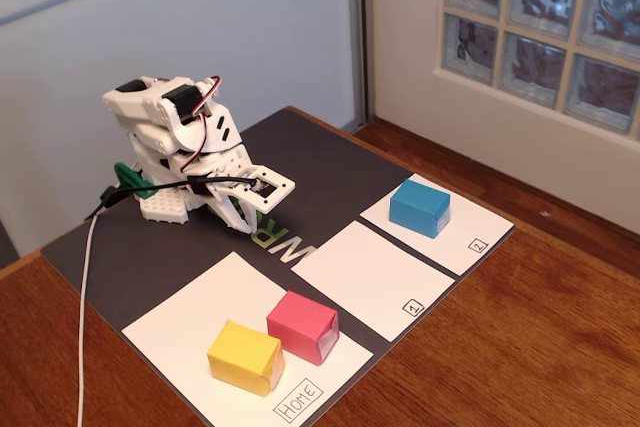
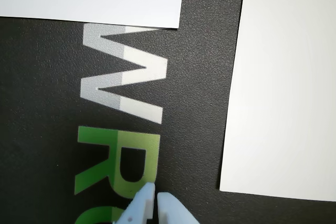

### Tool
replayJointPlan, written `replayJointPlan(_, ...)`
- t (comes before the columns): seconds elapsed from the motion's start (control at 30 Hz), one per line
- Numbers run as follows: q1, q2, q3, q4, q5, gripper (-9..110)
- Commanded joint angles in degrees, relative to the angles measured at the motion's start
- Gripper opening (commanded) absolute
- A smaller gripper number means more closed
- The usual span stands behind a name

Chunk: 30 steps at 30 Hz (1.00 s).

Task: Move box blue to home

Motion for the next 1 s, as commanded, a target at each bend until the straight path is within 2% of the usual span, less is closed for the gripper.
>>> replayJointPlan(0.0, 0.4, 3.0, -0.1, 3.5, -0.5, 0)
replayJointPlan(0.73, 0.4, 3.0, -0.1, 3.5, -0.7, 0)
replayJointPlan(0.97, -16.3, 3.0, -0.1, 3.5, -0.5, 0)
